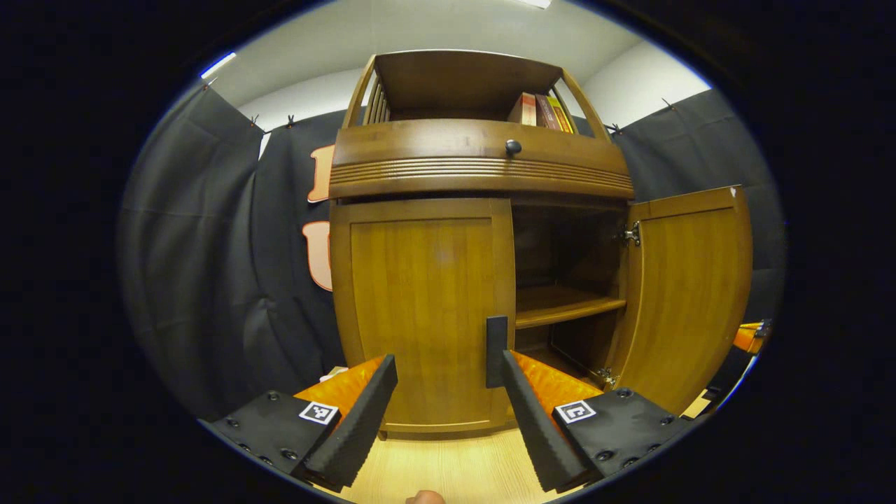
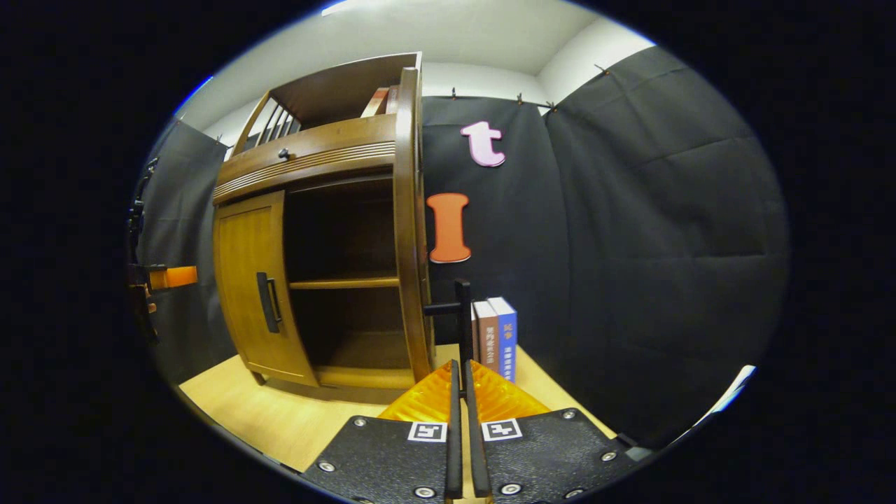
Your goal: Open the right door of the double-door shoe cabinet with the right hand, and open the left door with the left hand.
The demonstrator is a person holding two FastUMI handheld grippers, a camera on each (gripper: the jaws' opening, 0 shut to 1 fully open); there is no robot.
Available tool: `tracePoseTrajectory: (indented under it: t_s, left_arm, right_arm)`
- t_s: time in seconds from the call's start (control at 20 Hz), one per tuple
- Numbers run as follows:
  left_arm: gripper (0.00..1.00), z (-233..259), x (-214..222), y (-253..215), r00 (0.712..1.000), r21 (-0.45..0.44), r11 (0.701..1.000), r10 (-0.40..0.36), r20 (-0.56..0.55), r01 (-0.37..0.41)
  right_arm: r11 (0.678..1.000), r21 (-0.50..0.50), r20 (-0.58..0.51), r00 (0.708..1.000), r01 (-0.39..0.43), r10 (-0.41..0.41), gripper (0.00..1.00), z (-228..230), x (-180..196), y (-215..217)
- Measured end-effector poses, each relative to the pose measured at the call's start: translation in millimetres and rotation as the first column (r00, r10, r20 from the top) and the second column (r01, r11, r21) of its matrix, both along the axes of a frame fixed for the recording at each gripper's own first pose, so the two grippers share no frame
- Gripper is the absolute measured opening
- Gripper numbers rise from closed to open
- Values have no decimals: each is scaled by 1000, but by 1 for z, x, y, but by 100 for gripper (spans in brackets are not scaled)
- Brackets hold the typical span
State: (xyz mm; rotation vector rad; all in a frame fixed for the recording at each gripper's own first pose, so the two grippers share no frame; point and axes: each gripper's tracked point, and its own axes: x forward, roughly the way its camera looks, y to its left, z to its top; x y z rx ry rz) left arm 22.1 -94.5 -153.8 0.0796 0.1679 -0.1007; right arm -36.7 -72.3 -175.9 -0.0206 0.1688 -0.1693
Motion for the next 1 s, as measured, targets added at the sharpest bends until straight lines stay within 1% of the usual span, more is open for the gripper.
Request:
tracePoseTrajectory:
  t_s: [0.05, 0.1, 0.15, 0.2, 0.3, 0.35, 0.4, 0.45, 0.55, 0.7, 0.75, 0.8, 0.85, 0.9, 1.0]
  left_arm:
    - [96, -6, 6, -1, 1000, -3, 1000, 7, 0, -7]
    - [96, -14, 13, 0, 1000, -8, 1000, 15, 1, -15]
    - [96, -20, 21, 0, 1000, -12, 1000, 24, 2, -24]
    - [95, -24, 30, 0, 1000, -17, 999, 29, 3, -29]
    - [96, -36, 45, -4, 999, -25, 999, 32, -4, -32]
    - [96, -43, 52, -7, 999, -35, 999, 28, -17, -28]
    - [96, -51, 61, -9, 999, -48, 998, 27, -34, -29]
    - [96, -57, 66, -13, 999, -58, 998, 19, -46, -22]
    - [96, -69, 79, -17, 998, -53, 998, 14, -55, -17]
    - [98, -74, 91, -29, 999, -72, 997, -12, -51, 8]
    - [97, -75, 95, -34, 999, -86, 996, -25, -48, 20]
    - [96, -76, 98, -40, 998, -95, 995, -37, -44, 33]
    - [96, -76, 102, -45, 998, -98, 994, -47, -41, 43]
    - [96, -78, 105, -49, 998, -94, 994, -54, -43, 50]
    - [96, -82, 110, -51, 997, -79, 995, -65, -51, 61]
  right_arm:
    - [1000, 15, 11, 1000, -9, 9, 21, 7, -5, 1]
    - [999, 29, 20, 1000, -17, 16, 8, 13, -9, 1]
    - [999, 32, 30, 999, -19, 18, 9, 19, -10, 1]
    - [1000, 22, 38, 999, -20, 19, 24, 23, -11, 1]
    - [1000, 10, 56, 998, -25, 24, 24, 32, -15, 7]
    - [1000, 12, 61, 998, -25, 24, 10, 35, -16, 11]
    - [999, 17, 67, 997, -36, 35, 0, 35, -17, 15]
    - [999, 18, 70, 997, -44, 43, 19, 41, -18, 21]
    - [999, 4, 79, 996, -51, 50, 16, 46, -16, 26]
    - [998, -12, 100, 993, -54, 55, 54, 54, -12, 32]
    - [999, -15, 108, 993, -52, 53, 66, 57, -12, 32]
    - [999, -13, 113, 992, -50, 51, 73, 59, -10, 34]
    - [999, -13, 116, 992, -52, 53, 68, 59, -11, 36]
    - [999, -13, 119, 991, -52, 54, 69, 61, -10, 38]
    - [998, -18, 123, 991, -53, 55, 76, 62, -6, 41]
